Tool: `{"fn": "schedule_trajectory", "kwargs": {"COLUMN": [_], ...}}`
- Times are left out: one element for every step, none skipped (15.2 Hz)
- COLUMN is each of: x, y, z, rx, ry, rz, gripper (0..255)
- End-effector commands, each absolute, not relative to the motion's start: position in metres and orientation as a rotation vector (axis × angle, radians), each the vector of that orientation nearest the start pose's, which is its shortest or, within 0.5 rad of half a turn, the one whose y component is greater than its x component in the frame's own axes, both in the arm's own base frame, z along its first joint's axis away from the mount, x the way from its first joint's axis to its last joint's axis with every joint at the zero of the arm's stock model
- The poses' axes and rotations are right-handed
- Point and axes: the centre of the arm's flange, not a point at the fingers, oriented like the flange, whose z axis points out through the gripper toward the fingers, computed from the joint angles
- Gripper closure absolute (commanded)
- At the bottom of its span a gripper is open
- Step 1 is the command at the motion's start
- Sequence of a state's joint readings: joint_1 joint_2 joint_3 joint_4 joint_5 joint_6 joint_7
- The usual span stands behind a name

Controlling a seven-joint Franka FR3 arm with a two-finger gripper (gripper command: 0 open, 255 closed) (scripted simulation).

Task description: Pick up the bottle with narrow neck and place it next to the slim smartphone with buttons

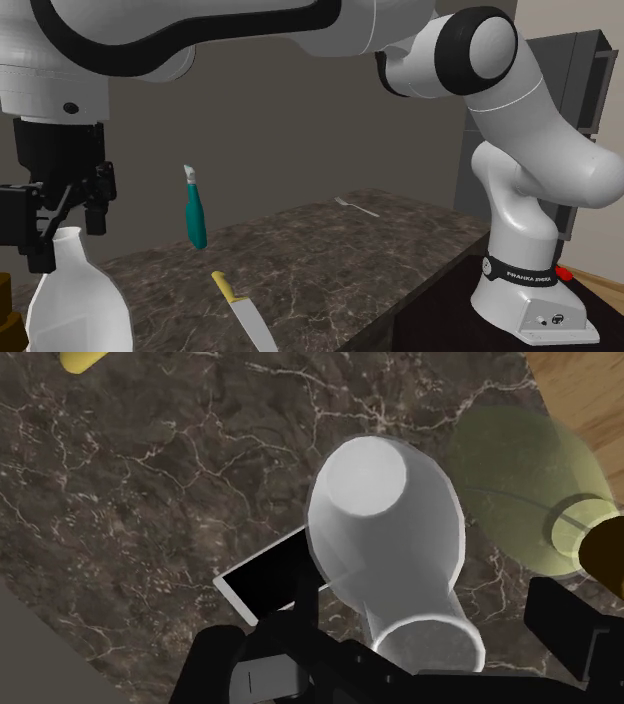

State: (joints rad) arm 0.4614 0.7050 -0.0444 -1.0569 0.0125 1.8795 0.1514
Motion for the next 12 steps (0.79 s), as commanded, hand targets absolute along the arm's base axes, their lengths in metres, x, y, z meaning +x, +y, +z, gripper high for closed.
{"fn": "schedule_trajectory", "kwargs": {"x": [0.689, 0.687, 0.686, 0.684, 0.684, 0.684, 0.684, 0.684, 0.684, 0.684, 0.684, 0.684], "y": [0.318, 0.318, 0.317, 0.317, 0.317, 0.317, 0.317, 0.317, 0.317, 0.317, 0.317, 0.317], "z": [0.446, 0.459, 0.472, 0.482, 0.482, 0.482, 0.482, 0.482, 0.482, 0.482, 0.482, 0.482], "rx": [-3.089, -3.089, -3.089, -3.089, -3.089, -3.089, -3.089, -3.089, -3.089, -3.089, -3.089, -3.089], "ry": [-0.427, -0.427, -0.427, -0.427, -0.427, -0.427, -0.427, -0.427, -0.427, -0.427, -0.427, -0.427], "rz": [-0.184, -0.184, -0.184, -0.184, -0.184, -0.184, -0.184, -0.184, -0.184, -0.184, -0.184, -0.184], "gripper": [0, 0, 0, 0, 0, 0, 0, 0, 0, 0, 0, 0]}}
